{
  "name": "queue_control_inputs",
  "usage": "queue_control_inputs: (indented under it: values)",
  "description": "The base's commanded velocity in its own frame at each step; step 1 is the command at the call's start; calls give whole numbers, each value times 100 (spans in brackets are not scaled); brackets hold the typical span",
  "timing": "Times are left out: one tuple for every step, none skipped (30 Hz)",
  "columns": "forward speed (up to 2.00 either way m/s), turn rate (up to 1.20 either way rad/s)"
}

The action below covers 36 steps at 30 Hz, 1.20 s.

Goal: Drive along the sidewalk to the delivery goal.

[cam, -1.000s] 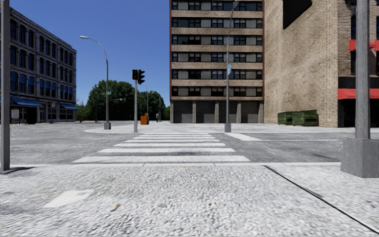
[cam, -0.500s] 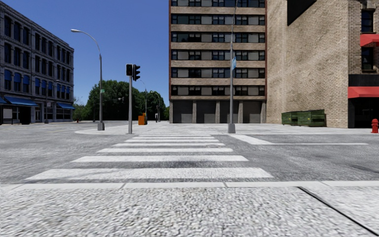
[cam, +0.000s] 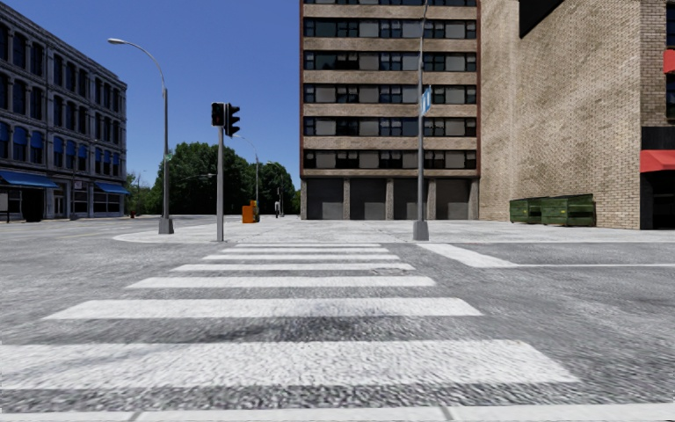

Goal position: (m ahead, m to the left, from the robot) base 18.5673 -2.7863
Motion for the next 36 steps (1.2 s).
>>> queue_control_inputs:
  values:
    - [198,0]
    - [198,0]
    - [198,0]
    - [198,0]
    - [198,0]
    - [198,0]
    - [198,0]
    - [198,0]
    - [198,0]
    - [198,0]
    - [198,0]
    - [198,0]
    - [198,0]
    - [198,0]
    - [198,0]
    - [198,0]
    - [198,0]
    - [198,0]
    - [198,0]
    - [198,0]
    - [198,0]
    - [198,0]
    - [198,0]
    - [198,0]
    - [198,0]
    - [198,0]
    - [198,0]
    - [198,0]
    - [198,0]
    - [198,0]
    - [198,0]
    - [198,0]
    - [198,0]
    - [198,0]
    - [198,0]
    - [198,0]
